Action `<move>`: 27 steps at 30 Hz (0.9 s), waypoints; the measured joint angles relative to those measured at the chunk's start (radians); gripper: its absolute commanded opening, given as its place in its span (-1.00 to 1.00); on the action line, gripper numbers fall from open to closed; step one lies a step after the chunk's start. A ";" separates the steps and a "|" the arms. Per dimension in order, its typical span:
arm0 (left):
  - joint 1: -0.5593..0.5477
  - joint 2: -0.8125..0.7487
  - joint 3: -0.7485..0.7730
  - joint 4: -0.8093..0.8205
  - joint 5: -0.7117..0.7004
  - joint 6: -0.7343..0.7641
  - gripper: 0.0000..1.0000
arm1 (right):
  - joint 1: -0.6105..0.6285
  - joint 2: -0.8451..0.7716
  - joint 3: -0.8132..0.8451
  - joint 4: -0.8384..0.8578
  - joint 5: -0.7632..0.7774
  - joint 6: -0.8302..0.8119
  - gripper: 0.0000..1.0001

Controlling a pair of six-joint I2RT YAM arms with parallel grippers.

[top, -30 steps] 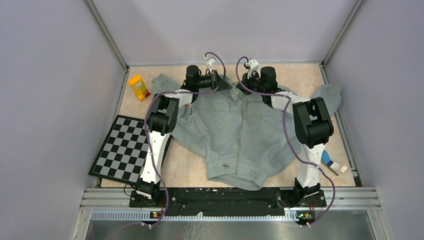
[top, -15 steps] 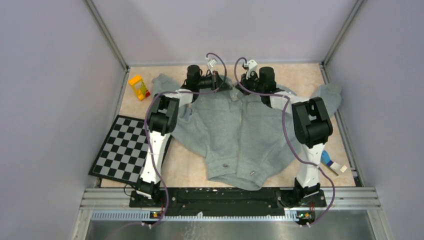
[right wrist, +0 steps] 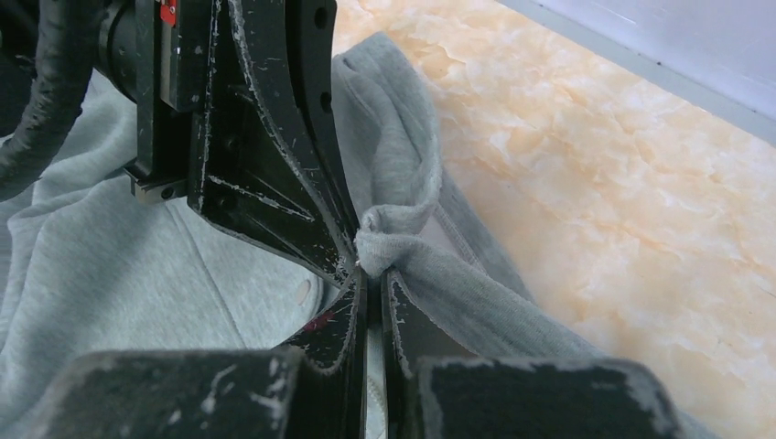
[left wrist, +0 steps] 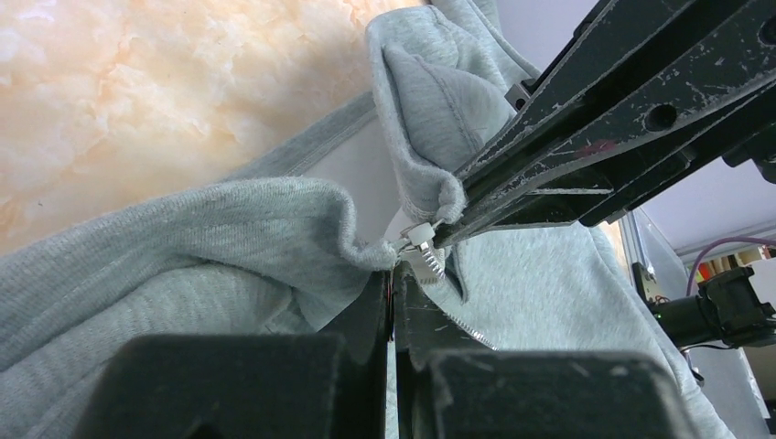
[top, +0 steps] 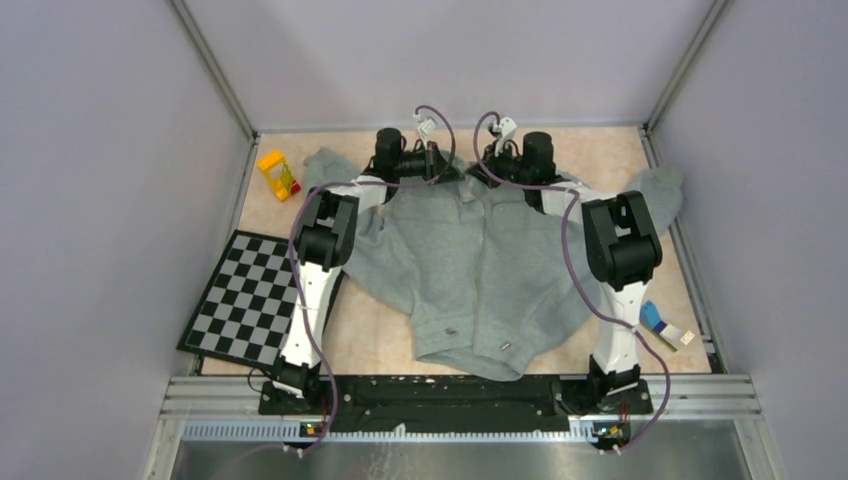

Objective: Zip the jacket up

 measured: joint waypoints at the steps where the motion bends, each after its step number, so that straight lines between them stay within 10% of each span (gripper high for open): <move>1: 0.000 0.000 0.001 -0.003 0.000 0.003 -1.00 | -0.003 0.005 0.002 0.006 -0.013 0.009 -1.00; 4: 0.000 0.000 0.002 -0.005 0.000 0.009 -0.85 | -0.009 0.014 0.005 0.021 -0.035 0.026 -1.00; 8: 0.001 -0.001 0.001 -0.005 0.001 0.014 0.00 | -0.020 0.026 0.005 0.060 -0.066 0.056 -1.00; 13: 0.012 -0.059 -0.112 0.049 0.001 -0.012 0.39 | -0.028 0.043 0.005 0.122 -0.101 0.085 -1.00; 16: 0.024 -0.136 -0.218 0.089 -0.002 -0.020 0.96 | -0.029 0.057 0.005 0.140 -0.114 0.097 -1.00; 21: 0.052 -0.238 -0.232 0.115 -0.032 -0.037 0.92 | -0.029 0.061 0.005 0.157 -0.128 0.102 -1.00; 27: 0.060 -0.175 0.116 0.047 -0.084 -0.053 0.75 | -0.029 0.061 0.005 0.169 -0.134 0.116 -1.00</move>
